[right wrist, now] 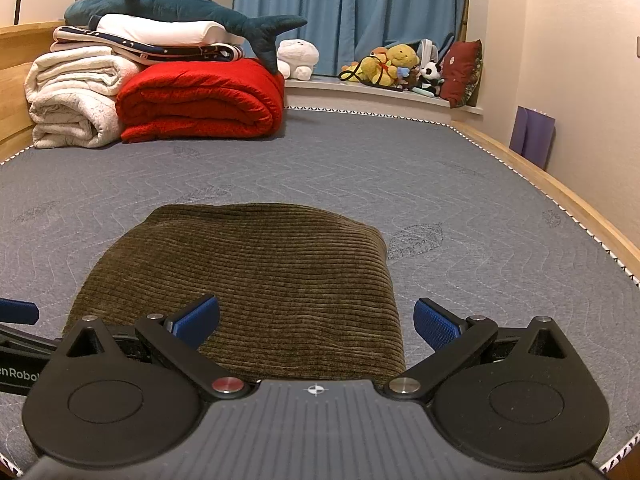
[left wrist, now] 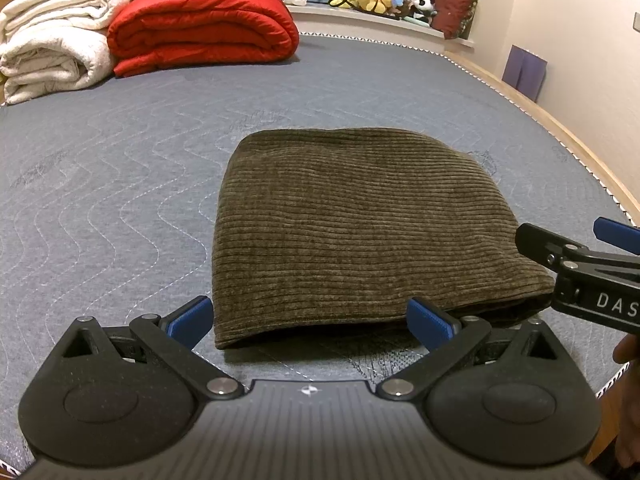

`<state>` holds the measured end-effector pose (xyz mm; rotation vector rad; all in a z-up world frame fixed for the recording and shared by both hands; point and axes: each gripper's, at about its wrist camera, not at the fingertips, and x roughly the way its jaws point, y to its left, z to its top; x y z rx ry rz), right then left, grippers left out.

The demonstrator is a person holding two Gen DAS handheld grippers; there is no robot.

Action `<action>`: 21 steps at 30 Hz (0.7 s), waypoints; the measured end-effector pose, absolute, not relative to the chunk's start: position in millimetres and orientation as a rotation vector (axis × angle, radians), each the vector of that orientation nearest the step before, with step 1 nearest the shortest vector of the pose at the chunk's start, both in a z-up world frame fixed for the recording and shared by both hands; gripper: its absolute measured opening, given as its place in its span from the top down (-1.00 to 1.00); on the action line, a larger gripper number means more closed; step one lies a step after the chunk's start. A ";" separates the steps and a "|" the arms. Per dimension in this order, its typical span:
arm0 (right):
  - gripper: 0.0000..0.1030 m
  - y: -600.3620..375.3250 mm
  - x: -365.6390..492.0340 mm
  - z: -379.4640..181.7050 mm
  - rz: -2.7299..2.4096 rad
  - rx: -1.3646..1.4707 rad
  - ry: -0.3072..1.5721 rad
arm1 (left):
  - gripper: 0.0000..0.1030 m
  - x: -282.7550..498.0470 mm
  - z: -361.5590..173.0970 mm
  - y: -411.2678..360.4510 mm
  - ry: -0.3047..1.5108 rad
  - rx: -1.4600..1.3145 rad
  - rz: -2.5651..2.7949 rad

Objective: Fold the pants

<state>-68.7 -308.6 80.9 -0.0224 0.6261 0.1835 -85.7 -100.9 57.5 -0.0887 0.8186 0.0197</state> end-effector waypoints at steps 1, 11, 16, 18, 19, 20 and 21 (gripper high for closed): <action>-0.99 -308.5 -68.6 80.8 0.184 -0.022 0.626 | -0.99 -85.6 57.8 -101.3 0.818 -0.089 0.021; -0.99 -307.7 -69.0 80.8 0.183 -0.022 0.625 | -0.99 -86.5 58.6 -100.6 0.813 -0.090 0.018; -0.99 -307.1 -69.2 80.9 0.184 -0.023 0.625 | -0.99 -87.0 58.7 -102.1 0.810 -0.088 0.012; -0.99 -306.9 -69.2 80.7 0.184 -0.023 0.625 | -0.99 -87.0 58.6 -102.1 0.809 -0.087 0.012; -0.99 -306.8 -69.3 80.8 0.183 -0.023 0.625 | -0.99 -87.2 58.4 -101.8 0.807 -0.086 0.011; -0.99 -306.8 -69.3 80.8 0.183 -0.022 0.625 | -0.99 -87.1 58.6 -101.8 0.805 -0.085 0.010; -0.99 -306.9 -69.3 80.7 0.184 -0.022 0.625 | -0.99 -87.3 58.7 -102.2 0.804 -0.085 0.008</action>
